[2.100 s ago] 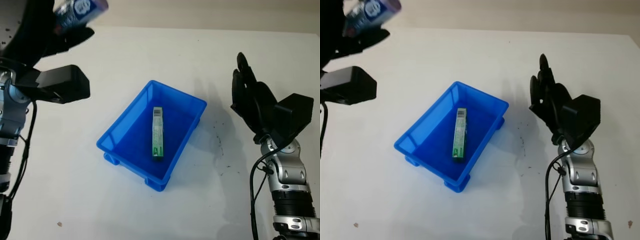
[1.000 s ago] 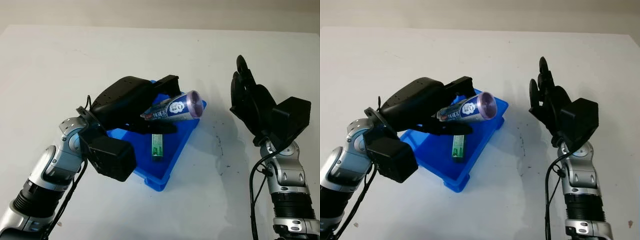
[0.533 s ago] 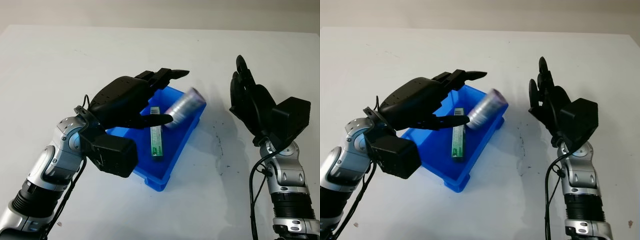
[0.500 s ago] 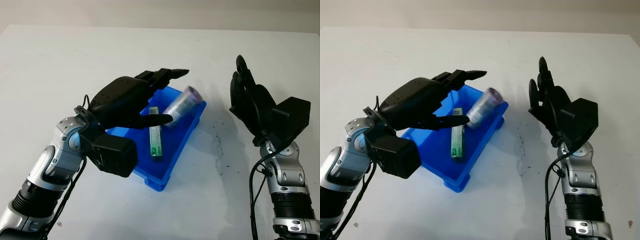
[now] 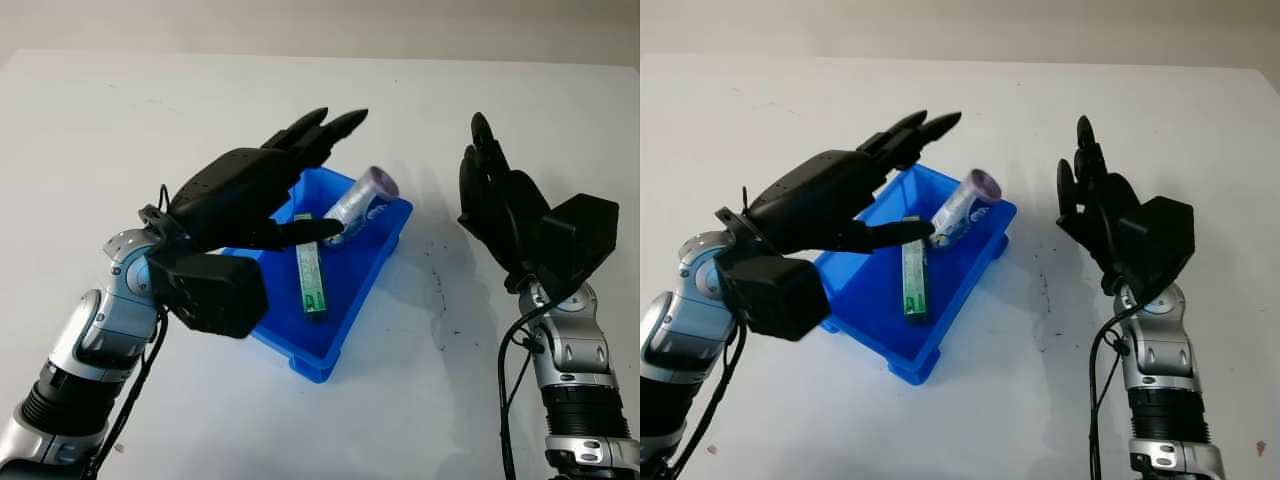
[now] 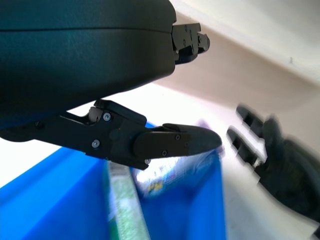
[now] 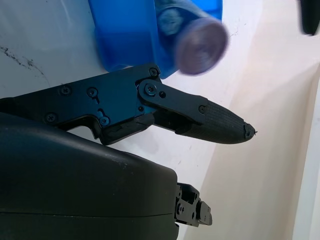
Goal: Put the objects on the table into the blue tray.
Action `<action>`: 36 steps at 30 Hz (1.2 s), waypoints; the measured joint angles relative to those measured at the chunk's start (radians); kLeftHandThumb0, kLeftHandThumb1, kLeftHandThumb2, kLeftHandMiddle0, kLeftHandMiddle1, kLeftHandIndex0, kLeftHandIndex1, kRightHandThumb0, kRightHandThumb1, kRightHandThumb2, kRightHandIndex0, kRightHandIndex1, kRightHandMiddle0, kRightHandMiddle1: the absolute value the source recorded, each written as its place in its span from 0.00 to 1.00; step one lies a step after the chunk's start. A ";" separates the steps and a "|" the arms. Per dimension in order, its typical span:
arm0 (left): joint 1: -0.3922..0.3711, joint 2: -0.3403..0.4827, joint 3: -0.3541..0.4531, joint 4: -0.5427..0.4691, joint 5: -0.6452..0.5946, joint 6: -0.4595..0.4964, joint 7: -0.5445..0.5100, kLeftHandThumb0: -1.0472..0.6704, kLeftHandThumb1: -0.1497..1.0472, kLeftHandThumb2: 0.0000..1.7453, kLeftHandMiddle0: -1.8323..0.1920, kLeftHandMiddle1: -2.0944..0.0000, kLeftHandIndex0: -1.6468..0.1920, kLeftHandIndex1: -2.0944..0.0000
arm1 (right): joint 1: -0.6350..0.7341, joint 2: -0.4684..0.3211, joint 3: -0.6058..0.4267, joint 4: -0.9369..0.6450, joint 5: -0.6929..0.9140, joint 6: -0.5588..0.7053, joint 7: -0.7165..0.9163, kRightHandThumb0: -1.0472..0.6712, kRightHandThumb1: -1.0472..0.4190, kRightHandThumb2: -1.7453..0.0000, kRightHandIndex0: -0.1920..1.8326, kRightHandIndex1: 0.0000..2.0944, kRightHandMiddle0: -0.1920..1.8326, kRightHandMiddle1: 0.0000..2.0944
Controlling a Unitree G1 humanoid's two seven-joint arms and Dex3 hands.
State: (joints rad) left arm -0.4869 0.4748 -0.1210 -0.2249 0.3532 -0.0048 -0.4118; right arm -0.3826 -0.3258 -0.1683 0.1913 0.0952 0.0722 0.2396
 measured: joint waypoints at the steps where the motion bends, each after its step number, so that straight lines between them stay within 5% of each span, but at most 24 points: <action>1: 0.000 -0.014 0.021 0.002 -0.036 0.013 0.007 0.26 1.00 0.28 0.98 0.98 0.99 0.93 | 0.000 0.000 0.000 0.000 0.000 0.002 0.000 0.19 0.00 0.57 0.00 0.00 0.00 0.00; 9: -0.061 -0.112 0.229 0.195 -0.285 0.139 0.139 0.21 1.00 0.36 1.00 0.99 1.00 0.98 | 0.000 0.015 -0.001 -0.001 0.008 -0.003 -0.010 0.15 0.00 0.57 0.00 0.00 0.00 0.00; 15: -0.071 -0.130 0.313 0.373 -0.406 0.111 0.181 0.19 1.00 0.37 1.00 1.00 1.00 1.00 | -0.023 0.023 -0.006 -0.001 0.024 -0.012 -0.026 0.13 0.00 0.56 0.00 0.00 0.00 0.00; 24: -0.058 -0.131 0.336 0.481 -0.427 0.043 0.233 0.19 1.00 0.36 1.00 1.00 1.00 1.00 | -0.050 0.024 -0.012 0.008 0.041 -0.009 -0.051 0.12 0.00 0.57 0.00 0.00 0.00 0.00; 36: -0.021 -0.185 0.336 0.506 -0.468 0.060 0.269 0.17 1.00 0.41 1.00 1.00 1.00 1.00 | -0.063 0.034 -0.012 0.052 0.045 -0.025 -0.062 0.13 0.00 0.57 0.00 0.00 0.00 0.00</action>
State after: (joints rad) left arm -0.5076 0.2897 0.2146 0.2807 -0.1150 0.0549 -0.1426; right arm -0.4458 -0.2913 -0.1804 0.2432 0.1406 0.0467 0.1779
